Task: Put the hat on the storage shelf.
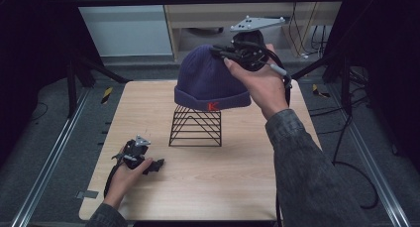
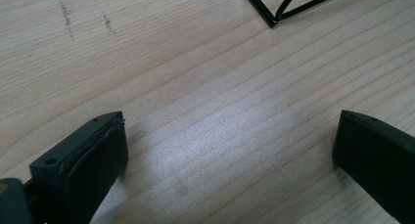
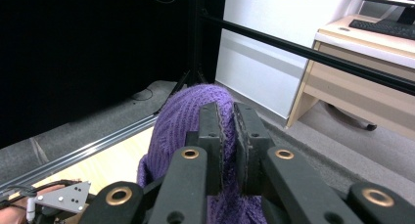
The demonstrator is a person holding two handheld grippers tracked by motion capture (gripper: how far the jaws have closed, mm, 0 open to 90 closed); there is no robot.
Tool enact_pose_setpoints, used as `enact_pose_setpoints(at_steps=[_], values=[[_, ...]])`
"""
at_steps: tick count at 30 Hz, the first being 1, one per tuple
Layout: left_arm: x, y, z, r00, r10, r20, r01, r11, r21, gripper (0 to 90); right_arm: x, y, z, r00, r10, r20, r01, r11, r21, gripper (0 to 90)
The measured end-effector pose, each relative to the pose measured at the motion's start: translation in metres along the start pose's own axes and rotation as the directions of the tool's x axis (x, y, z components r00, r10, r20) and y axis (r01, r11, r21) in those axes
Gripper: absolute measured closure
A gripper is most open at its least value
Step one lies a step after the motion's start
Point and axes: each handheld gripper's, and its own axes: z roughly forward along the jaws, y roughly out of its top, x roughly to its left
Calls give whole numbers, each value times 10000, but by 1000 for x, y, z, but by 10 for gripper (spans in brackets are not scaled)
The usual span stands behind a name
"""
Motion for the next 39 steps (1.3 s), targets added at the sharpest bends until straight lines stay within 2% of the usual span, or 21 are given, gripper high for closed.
enact_pose_setpoints(at_steps=[3, 4, 5, 6, 9, 12, 14, 17, 20, 22, 23, 24, 27, 28, 30, 32, 35, 37, 38, 39], values=[[0, 0, 0, 10000, 48, 26, -49, 10000, 27, 0, 1, 2, 5, 10000, 21, -55, -21, 10000, 2, 832], [1, 2, -1, 9998, 150, 153, -152, 9998, 144, 0, 1, 2, 7, 10000, 25, -78, -25, 10000, 21, 832], [1, 3, -2, 9998, 175, 101, -176, 9998, 136, 25, 1, 2, 10, 10000, 13, -94, -12, 10000, 55, 831], [0, 3, -4, 9999, 150, 46, -150, 9999, 16, 58, 1, 3, 14, 9998, 53, -171, -52, 10000, 70, 831], [2, 7, -11, 9999, -126, 76, 129, 9986, -508, 55, 2, 3, 20, 9996, 93, -283, -91, 9999, 65, 831], [4, 7, -14, 9998, -205, 87, 210, 9979, -607, 63, 4, 3, 29, 9990, 81, -433, -77, 9999, 102, 831], [4, 11, -20, 9997, -185, 159, 200, 9953, -950, 66, 5, 2, 35, 9986, 79, -520, -71, 9999, 149, 830], [4, 22, -33, 9996, -222, 154, 245, 9854, -1685, 80, 7, 1, 41, 9979, 87, -644, -74, 9998, 198, 830], [4, 34, -48, 9999, -90, 147, 121, 9749, -2225, 88, 8, 2, 45, 9972, 93, -747, -76, 9997, 223, 830], [4, 42, -56, 9997, -84, 230, 141, 9655, -2599, 94, 9, 2, 48, 9968, 134, -783, -116, 9997, 229, 830], [4, 42, -56, 9997, -84, 230, 141, 9655, -2599, 96, 9, 2, 50, 9966, 132, -814, -114, 9997, 225, 830], [6, 50, -63, 9995, -70, 305, 153, 9592, -2825, 97, 10, 2, 51, 9964, 142, -839, -124, 9997, 224, 830], [8, 58, -68, 9993, 27, 363, 84, 9537, -3007, 105, 12, 2, 54, 9960, 121, -891, -99, 9997, 244, 830], [8, 64, -71, 9989, 87, 467, 65, 9489, -3156, 105, 13, 2, 55, 9957, 131, -914, -109, 9996, 245, 830], [9, 72, -76, 9981, 181, 582, 20, 9442, -3294, 106, 14, 2, 58, 9952, 112, -969, -90, 9997, 236, 829], [9, 82, -83, 9972, 357, 655, -101, 9346, -3555, 115, 15, 2, 60, 9947, 154, -1017, -128, 9996, 260, 829], [10, 96, -90, 9950, 645, 766, -312, 9267, -3746, 119, 16, 2, 64, 9939, 163, -1089, -135, 9996, 263, 829], [11, 106, -94, 9939, 733, 830, -356, 9210, -3878, 130, 18, 1, 68, 9933, 151, -1150, -115, 9994, 323, 829], [11, 106, -94, 9939, 733, 830, -356, 9210, -3878, 131, 18, 1, 68, 9933, 151, -1150, -115, 9994, 323, 829], [12, 110, -96, 9933, 722, 902, -305, 9170, -3978, 131, 19, 0, 69, 9932, 157, -1154, -118, 9993, 341, 829]])
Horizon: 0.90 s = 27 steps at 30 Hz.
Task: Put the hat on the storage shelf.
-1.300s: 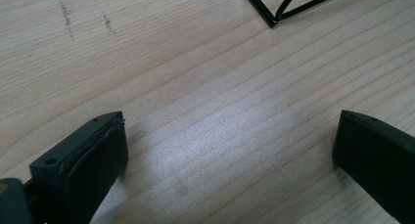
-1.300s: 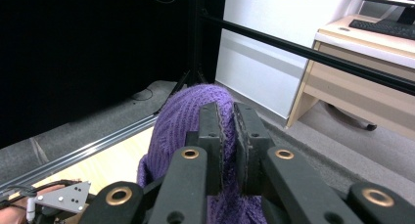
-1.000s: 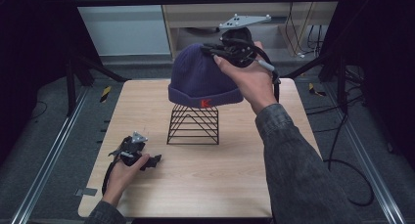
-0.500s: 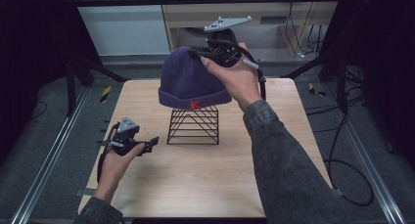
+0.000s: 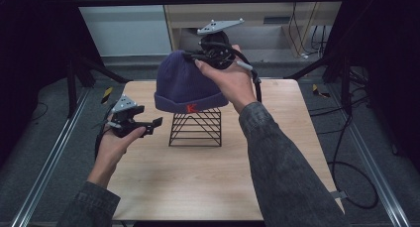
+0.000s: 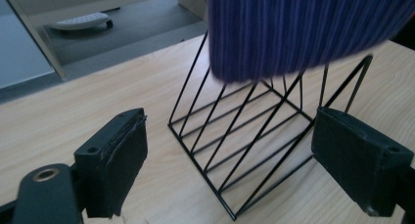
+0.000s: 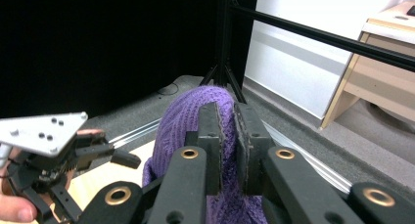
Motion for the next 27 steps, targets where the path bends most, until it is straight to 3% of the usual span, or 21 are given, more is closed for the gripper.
enact_pose_setpoints(at_steps=[3, 6, 9, 12, 14, 18, 22, 27], values=[[3, 9, 3, 9993, -296, 218, 302, 9991, -284, 148, 2, -1, 4, 10000, 6, -83, -6, 10000, 13, 829], [5, 13, 5, 9997, -232, 82, 235, 9993, -280, 154, 2, -2, 6, 9999, 6, -110, -6, 10000, 22, 829], [4, 20, 8, 9987, -222, 461, 243, 9986, -460, 159, 3, -5, 9, 9998, 50, -172, -49, 10000, 62, 829], [3, 22, 13, 9978, -171, 639, 186, 9996, -218, 159, 3, -7, 11, 9997, 76, -217, -73, 9999, 99, 829], [2, 23, 21, 9948, -344, 961, 348, 9994, -28, 167, 5, -8, 12, 9996, 92, -274, -89, 9999, 120, 829], [2, 26, 23, 9918, -491, 1176, 494, 9988, 6, 354, 6, -7, 13, 9995, 15, -307, -11, 9999, 135, 829], [0, 31, 20, 9942, -448, 982, 462, 9989, -126, 636, 4, -7, 12, 9997, 38, -260, -36, 10000, 82, 829], [-5, 34, 18, 9962, -492, 725, 507, 9985, -190, 697, -1, -9, 10, 9999, 99, -131, -98, 9999, 58, 828]])
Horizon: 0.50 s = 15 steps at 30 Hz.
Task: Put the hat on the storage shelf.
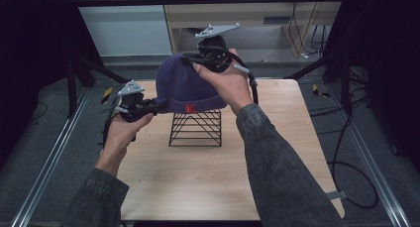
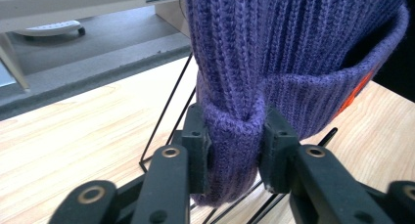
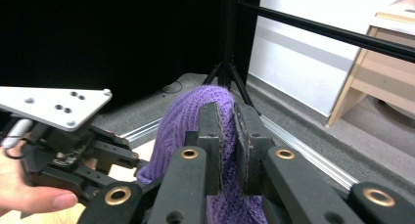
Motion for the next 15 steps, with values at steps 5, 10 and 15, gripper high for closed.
enact_pose_setpoints(at_steps=[5, 10, 15], values=[[-4, 2, 0, 9996, 10, -282, -12, 10000, -72, 700, -11, -4, -1, 9996, 158, 220, -160, 9999, 64, 826], [-5, 0, 2, 9994, 19, -345, -19, 10000, 14, 698, -16, -13, 1, 9993, 249, 292, -255, 9995, 205, 824], [-4, -8, 5, 9990, 21, -442, -14, 9999, 148, 698, -16, -21, 2, 9991, 241, 341, -256, 9987, 435, 822]])
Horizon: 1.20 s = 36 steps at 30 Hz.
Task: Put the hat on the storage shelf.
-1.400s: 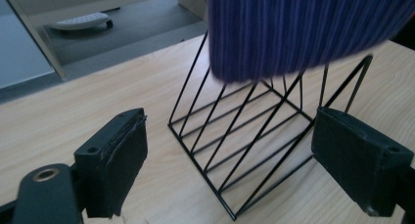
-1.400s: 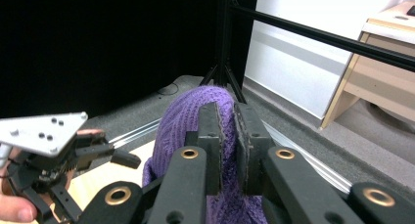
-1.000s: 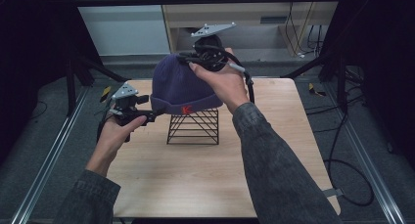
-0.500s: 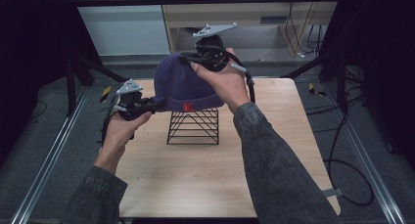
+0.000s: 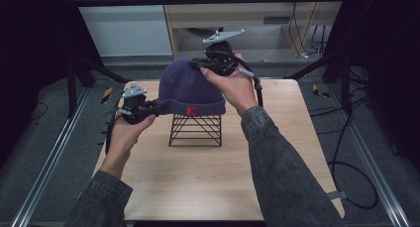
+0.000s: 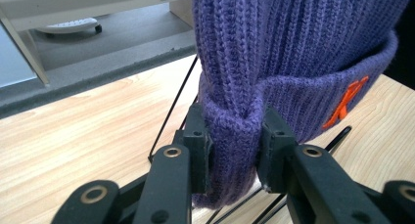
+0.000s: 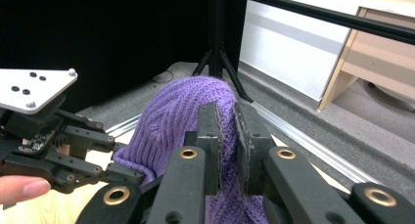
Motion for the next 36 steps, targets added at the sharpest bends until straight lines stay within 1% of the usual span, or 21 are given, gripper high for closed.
enact_pose_setpoints(at_steps=[2, 6, 7, 9, 10, 12, 13, 16, 17, 20, 21, 23, 26, 28, 31, 36], values=[[-1, -2, 1, 10000, -8, 24, 8, 10000, 23, 697, 1, -5, 0, 10000, 32, 4, -32, 9999, 112, 821], [-2, -7, 3, 10000, 81, 34, -82, 9999, 120, 696, 1, -8, -1, 10000, -48, 2, 48, 9997, 255, 820], [-3, -9, 3, 9999, 116, 11, -116, 9998, 158, 697, 2, -10, -1, 10000, -67, 20, 66, 9986, 527, 818], [-3, -11, 4, 9998, 198, -23, -197, 9996, 219, 697, 2, -12, -1, 9999, -156, 21, 154, 9973, 712, 816], [-4, -13, 4, 9997, 227, -23, -227, 9995, 221, 697, 2, -12, -1, 9999, -156, 21, 154, 9973, 712, 816], [-4, -16, 4, 9998, 216, -46, -215, 9994, 258, 698, 3, -16, -1, 9997, -240, -17, 240, 9951, 964, 815], [-5, -18, 4, 9998, 200, -62, -198, 9994, 283, 698, 3, -16, -1, 9997, -240, -17, 240, 9951, 964, 815], [-5, -26, 6, 9998, 167, -51, -165, 9991, 388, 699, 5, -24, 0, 9994, -323, -149, 339, 9919, 1222, 814], [-5, -26, 6, 9998, 167, -51, -165, 9991, 388, 699, 6, -26, 0, 9992, -366, -180, 386, 9909, 1289, 814], [-6, -33, 9, 9996, 255, -119, -249, 9985, 495, 698, 7, -30, 1, 9988, -430, -249, 461, 9886, 1436, 812], [-6, -35, 9, 9995, 273, -154, -265, 9983, 526, 699, 8, -36, 2, 9985, -473, -281, 513, 9854, 1626, 812], [-6, -40, 11, 9995, 222, -207, -210, 9983, 548, 699, 8, -38, 2, 9985, -446, -330, 495, 9848, 1664, 811], [-6, -47, 14, 9996, 234, -165, -223, 9977, 646, 699, 7, -47, 4, 9984, -425, -384, 489, 9817, 1840, 811], [-6, -48, 15, 9995, 268, -174, -255, 9973, 686, 699, 7, -51, 5, 9983, -398, -422, 473, 9800, 1935, 810], [-6, -53, 16, 9995, 219, -226, -203, 9972, 718, 699, 8, -56, 7, 9981, -405, -464, 492, 9772, 2065, 809], [-7, -62, 17, 9996, 194, -189, -176, 9954, 942, 699, 10, -66, 9, 9982, -328, -497, 435, 9716, 2326, 806]])
